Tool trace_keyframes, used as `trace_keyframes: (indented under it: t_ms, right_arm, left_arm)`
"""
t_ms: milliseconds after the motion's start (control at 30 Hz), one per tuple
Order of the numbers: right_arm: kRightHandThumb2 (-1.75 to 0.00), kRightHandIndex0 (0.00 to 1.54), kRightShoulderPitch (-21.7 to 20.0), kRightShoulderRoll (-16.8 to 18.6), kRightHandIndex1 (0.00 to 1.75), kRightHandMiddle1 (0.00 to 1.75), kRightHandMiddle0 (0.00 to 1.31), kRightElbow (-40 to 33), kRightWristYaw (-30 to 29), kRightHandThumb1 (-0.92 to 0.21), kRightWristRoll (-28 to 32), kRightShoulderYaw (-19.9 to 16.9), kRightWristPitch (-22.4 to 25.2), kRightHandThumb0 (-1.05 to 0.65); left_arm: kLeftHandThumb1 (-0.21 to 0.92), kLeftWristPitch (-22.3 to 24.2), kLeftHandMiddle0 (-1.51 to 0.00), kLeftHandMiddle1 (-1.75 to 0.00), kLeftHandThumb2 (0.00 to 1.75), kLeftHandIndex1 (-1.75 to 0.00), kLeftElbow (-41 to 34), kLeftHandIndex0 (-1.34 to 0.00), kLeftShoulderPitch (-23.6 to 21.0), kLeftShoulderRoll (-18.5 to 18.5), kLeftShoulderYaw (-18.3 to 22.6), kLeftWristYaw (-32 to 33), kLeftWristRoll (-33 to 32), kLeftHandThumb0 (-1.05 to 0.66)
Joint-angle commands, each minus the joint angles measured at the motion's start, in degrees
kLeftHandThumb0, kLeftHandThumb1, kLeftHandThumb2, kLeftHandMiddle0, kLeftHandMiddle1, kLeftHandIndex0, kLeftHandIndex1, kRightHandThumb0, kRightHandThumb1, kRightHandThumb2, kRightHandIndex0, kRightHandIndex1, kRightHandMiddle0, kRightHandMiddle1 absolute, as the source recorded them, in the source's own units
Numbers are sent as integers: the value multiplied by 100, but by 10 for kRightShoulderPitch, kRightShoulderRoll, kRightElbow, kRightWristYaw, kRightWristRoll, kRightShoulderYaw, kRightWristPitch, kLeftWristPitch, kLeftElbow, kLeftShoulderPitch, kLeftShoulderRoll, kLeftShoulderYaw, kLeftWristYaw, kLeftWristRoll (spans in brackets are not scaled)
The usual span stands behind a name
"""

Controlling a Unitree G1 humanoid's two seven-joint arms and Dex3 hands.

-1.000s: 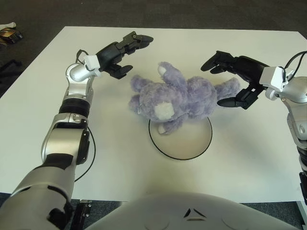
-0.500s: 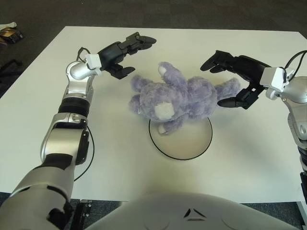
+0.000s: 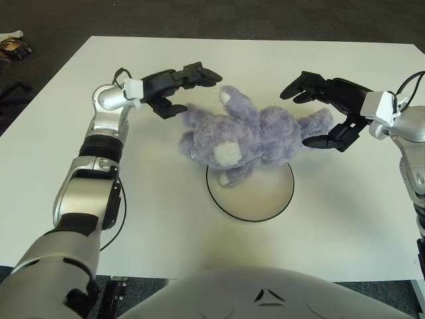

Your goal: Put the doll into the plate.

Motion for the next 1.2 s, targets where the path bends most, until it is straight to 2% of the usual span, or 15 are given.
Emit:
trace_keyframes:
  t_ms: [0, 133, 333, 400, 567, 633, 800, 967, 1100, 1167]
  right_arm:
    - [-104, 0, -5, -13, 69, 98, 0, -6, 5, -17, 1, -1, -1, -51]
    - [-104, 0, -5, -16, 67, 98, 0, -4, 5, -17, -1, -1, -8, -51]
    - [-101, 0, -3, -18, 68, 99, 0, 0, -1, -21, -5, 0, -28, -54]
    - [-101, 0, -3, -19, 68, 99, 0, 1, -1, -21, -6, 0, -31, -53]
    - [-101, 0, -7, -18, 67, 99, 0, -5, -1, -20, -7, 4, -22, -51]
    - [-101, 0, -9, -18, 68, 99, 0, -7, 1, -20, -4, 4, -17, -53]
    - [-99, 0, -11, -18, 67, 99, 0, -4, 3, -22, -1, 3, -19, -58]
    - [-95, 0, -6, -18, 67, 99, 0, 13, 7, -26, 8, -6, -39, -62]
    - [-98, 0, -11, -18, 66, 98, 0, 9, 5, -24, 3, -2, -31, -55]
    - [-100, 0, -13, -18, 65, 98, 0, 0, 1, -23, -5, 2, -24, -53]
  left_arm:
    - [92, 11, -18, -58, 49, -89, 1, 0, 8, 6, -11, -36, -7, -89]
    - [91, 7, -19, -62, 46, -90, -6, 0, 16, 2, -12, -51, -11, -86]
    - [91, -8, -20, -82, 49, -95, -7, 0, 22, -13, -10, -110, -48, -83]
    - [92, 5, -19, -87, 51, -95, 2, 0, 18, -19, -8, -146, -68, -85]
    - [92, 83, -16, -97, 52, -95, 26, 0, 3, -29, -8, -236, -107, -89]
    - [92, 88, -13, -98, 54, -94, 28, 0, 1, -29, -8, -246, -104, -93]
    - [92, 69, -11, -97, 61, -91, 29, 0, 2, -32, -6, -253, -92, -98]
    - [92, 82, -9, -89, 69, -82, 28, 0, 4, -33, -14, -266, -86, -103]
    - [92, 78, -7, -78, 76, -73, 23, 0, 9, -34, -16, -272, -83, -104]
    - [92, 92, -7, -71, 77, -71, 16, 0, 14, -34, -22, -281, -100, -105]
